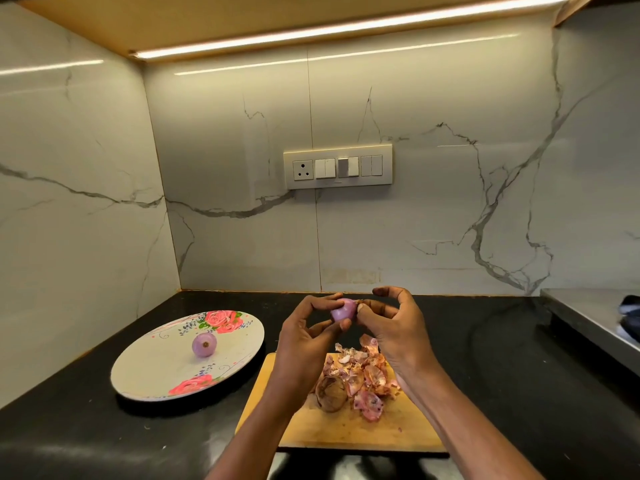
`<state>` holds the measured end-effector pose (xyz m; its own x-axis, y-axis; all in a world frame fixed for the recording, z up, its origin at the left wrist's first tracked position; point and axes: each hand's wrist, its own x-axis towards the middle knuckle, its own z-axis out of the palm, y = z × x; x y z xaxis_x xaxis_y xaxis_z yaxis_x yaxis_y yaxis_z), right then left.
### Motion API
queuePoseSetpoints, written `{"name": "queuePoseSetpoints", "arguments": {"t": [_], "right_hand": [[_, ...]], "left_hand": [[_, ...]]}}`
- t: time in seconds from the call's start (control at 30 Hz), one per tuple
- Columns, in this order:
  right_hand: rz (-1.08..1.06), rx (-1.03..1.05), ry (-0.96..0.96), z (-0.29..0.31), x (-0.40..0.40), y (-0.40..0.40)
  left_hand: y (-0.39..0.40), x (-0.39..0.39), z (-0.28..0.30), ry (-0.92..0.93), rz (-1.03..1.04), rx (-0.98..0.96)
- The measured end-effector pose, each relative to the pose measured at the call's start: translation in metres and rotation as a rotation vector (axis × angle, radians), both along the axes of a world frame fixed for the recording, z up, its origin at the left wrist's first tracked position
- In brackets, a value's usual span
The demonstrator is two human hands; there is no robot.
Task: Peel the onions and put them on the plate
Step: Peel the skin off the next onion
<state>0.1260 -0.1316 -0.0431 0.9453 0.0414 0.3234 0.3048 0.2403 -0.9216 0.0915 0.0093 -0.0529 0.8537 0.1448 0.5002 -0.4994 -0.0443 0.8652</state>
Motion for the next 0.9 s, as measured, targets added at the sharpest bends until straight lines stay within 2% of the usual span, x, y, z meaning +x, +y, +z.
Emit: {"name": "queuePoseSetpoints", "arguments": {"t": [0.6,0.9], "right_hand": [[0.073,-0.025,-0.027,0.0050,0.0025,-0.0068],[-0.005,-0.065,-0.066,0.0071,0.0000,-0.0067]], "left_hand": [[0.0011,0.0051,0.0054,0.144,-0.206,-0.326],[0.0015,0.0052,0.0045,0.139,-0.159,-0.213]]}}
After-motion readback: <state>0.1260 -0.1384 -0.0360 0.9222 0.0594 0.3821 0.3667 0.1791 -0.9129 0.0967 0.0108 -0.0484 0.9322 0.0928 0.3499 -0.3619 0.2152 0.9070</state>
